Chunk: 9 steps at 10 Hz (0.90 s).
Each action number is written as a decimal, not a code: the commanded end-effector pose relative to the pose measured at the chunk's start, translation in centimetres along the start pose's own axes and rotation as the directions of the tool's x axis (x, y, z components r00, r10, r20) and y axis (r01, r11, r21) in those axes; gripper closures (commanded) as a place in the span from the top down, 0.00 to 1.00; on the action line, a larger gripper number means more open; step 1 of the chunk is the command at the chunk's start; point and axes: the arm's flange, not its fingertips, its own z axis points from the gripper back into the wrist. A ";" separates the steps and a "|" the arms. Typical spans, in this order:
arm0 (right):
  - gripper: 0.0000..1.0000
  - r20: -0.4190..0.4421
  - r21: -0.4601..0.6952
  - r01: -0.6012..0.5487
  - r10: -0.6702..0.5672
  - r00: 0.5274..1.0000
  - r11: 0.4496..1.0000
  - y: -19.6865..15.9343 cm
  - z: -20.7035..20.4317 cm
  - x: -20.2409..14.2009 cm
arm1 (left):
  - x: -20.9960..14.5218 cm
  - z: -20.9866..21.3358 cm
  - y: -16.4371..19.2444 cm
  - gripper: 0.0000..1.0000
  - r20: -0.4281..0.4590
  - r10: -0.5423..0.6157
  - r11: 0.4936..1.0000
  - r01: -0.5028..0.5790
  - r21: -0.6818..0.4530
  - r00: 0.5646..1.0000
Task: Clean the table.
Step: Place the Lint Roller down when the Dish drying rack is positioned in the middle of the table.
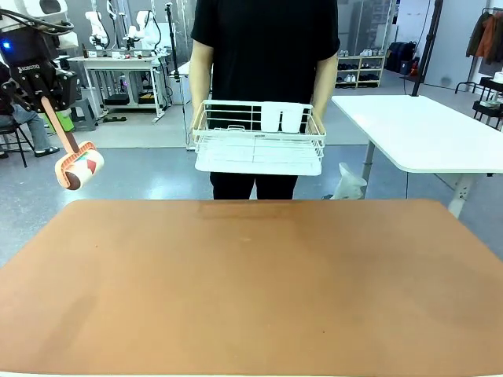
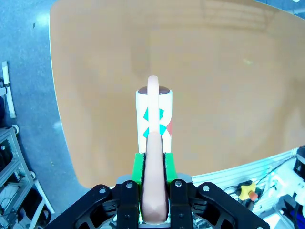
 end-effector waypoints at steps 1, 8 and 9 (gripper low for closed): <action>1.00 0.007 0.013 -0.005 0.005 1.000 1.000 0.4 0.1 -0.1 | 0.2 0.5 -0.2 0.21 0.007 0.024 1.000 -0.024 0.001 1.000; 1.00 0.007 0.013 -0.005 0.005 1.000 1.000 0.4 0.1 -0.1 | 0.2 0.5 -0.2 0.21 0.007 0.024 1.000 -0.024 0.001 1.000; 1.00 0.007 0.013 -0.005 0.005 1.000 1.000 0.4 0.1 -0.1 | 0.2 0.5 -0.2 0.21 0.007 0.024 1.000 -0.024 0.001 1.000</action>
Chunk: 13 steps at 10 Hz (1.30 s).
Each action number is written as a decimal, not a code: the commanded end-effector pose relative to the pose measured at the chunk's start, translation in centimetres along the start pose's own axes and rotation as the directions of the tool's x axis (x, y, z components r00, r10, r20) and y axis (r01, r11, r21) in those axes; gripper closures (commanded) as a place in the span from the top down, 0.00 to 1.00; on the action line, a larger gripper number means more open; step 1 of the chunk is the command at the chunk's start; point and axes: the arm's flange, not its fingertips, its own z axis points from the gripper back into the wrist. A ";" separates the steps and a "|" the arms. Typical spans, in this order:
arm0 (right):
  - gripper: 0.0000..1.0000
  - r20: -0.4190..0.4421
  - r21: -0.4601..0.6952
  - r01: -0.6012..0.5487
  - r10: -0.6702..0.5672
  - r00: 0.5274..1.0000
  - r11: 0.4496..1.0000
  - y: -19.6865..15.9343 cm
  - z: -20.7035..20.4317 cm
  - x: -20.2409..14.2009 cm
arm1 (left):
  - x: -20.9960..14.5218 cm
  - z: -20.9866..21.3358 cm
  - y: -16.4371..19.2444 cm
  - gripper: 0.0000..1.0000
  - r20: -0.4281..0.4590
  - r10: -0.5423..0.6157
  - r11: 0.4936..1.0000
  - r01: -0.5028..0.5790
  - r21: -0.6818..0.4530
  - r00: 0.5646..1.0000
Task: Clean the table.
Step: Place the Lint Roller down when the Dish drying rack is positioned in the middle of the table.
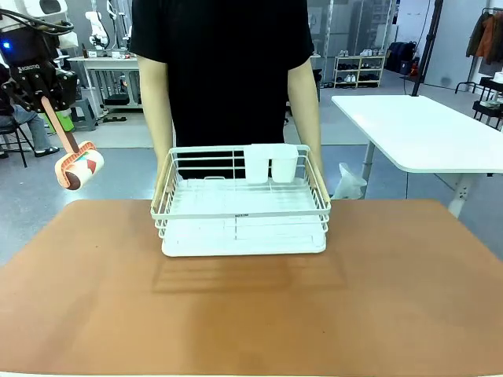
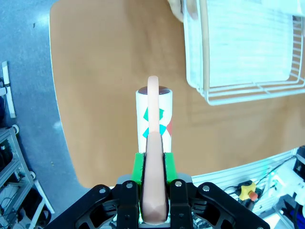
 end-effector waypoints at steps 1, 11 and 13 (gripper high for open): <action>1.00 0.007 0.013 -0.005 0.005 1.000 1.000 0.4 0.1 -0.1 | 0.2 0.5 -0.2 0.21 0.007 0.024 1.000 -0.024 0.001 1.000; 1.00 0.007 0.013 -0.005 0.005 1.000 1.000 0.4 0.1 -0.1 | 0.2 0.5 -0.2 0.21 0.007 0.024 1.000 -0.024 0.001 1.000; 1.00 0.007 0.013 -0.005 0.005 1.000 1.000 0.4 0.1 -0.1 | 0.2 0.5 -0.2 0.21 0.007 0.024 1.000 -0.024 0.001 1.000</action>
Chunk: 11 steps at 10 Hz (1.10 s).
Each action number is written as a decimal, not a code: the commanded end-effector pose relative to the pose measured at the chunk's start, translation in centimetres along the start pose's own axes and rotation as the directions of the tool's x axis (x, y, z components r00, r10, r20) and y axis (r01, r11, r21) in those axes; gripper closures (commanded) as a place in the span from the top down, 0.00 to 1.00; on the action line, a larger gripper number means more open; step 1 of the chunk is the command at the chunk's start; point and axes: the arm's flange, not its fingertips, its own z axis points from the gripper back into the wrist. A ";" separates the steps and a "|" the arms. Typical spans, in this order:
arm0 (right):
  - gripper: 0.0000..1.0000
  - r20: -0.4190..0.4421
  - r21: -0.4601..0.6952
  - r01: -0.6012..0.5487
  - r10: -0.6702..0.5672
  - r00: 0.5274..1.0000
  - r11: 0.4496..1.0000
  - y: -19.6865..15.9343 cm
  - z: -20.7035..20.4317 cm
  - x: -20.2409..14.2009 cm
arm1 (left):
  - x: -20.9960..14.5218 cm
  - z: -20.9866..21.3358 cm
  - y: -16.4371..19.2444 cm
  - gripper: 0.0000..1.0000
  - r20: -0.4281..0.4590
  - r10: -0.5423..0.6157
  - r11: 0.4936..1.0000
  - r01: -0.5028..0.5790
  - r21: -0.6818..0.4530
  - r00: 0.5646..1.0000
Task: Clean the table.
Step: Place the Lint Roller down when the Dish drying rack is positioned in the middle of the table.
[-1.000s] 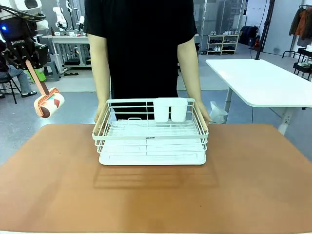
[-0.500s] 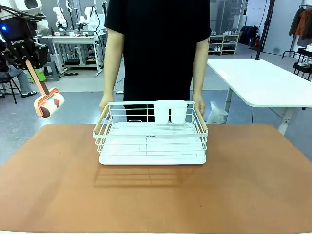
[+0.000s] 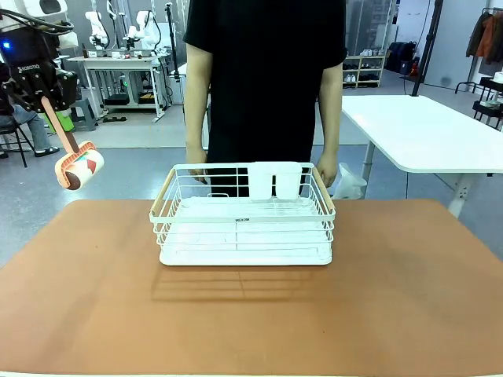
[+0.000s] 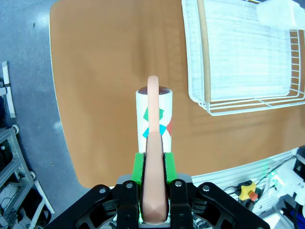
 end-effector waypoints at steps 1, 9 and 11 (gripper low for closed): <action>1.00 0.007 0.013 -0.005 0.005 1.000 1.000 0.4 0.1 -0.1 | 0.2 0.5 -0.2 0.21 0.007 0.023 1.000 -0.023 0.001 1.000; 1.00 0.007 0.013 -0.005 0.005 1.000 1.000 0.4 0.1 -0.1 | 4.2 -2.2 0.9 0.21 0.100 0.671 0.739 -0.649 -0.183 0.735; 1.00 0.007 0.013 -0.005 0.005 1.000 1.000 0.4 0.1 -0.1 | 5.6 -4.1 0.7 0.21 0.123 0.795 0.605 -0.791 -0.089 0.594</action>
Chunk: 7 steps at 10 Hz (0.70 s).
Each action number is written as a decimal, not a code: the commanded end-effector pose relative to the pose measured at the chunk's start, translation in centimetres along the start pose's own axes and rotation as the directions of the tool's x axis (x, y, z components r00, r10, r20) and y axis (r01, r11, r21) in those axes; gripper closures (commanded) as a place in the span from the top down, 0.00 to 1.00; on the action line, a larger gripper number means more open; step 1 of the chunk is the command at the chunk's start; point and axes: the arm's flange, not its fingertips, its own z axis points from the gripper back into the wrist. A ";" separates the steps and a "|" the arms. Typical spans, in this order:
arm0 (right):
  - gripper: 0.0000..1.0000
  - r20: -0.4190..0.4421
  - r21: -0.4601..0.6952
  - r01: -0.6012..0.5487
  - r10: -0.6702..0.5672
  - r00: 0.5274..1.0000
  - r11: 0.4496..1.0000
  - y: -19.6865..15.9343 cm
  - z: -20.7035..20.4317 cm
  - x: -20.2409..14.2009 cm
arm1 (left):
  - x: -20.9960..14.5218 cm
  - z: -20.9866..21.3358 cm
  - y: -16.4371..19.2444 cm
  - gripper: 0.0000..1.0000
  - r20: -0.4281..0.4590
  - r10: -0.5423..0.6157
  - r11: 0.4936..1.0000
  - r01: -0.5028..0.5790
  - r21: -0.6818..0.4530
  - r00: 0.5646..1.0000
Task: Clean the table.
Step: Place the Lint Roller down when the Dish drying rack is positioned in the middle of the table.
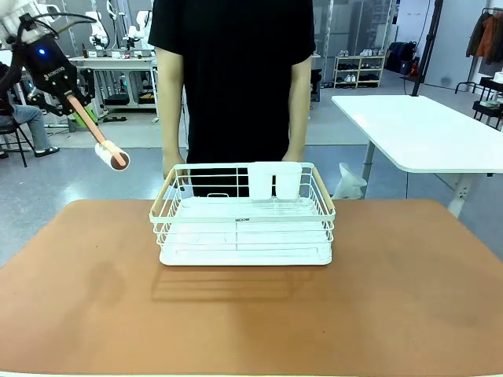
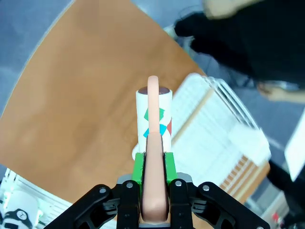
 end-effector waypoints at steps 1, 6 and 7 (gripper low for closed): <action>1.00 0.007 0.013 -0.005 0.005 1.000 1.000 0.4 0.1 -0.1 | 0.4 -2.4 -1.1 0.21 0.066 0.195 0.973 -0.201 0.115 0.979; 1.00 0.007 0.013 -0.005 0.005 1.000 1.000 0.4 0.1 -0.1 | 3.7 -10.2 -0.9 0.21 0.064 0.515 0.856 -0.509 -0.086 0.855; 1.00 0.007 0.013 -0.005 0.005 1.000 1.000 0.4 0.1 -0.1 | 3.6 -11.8 -0.4 0.21 0.038 0.527 0.850 -0.525 -0.047 0.849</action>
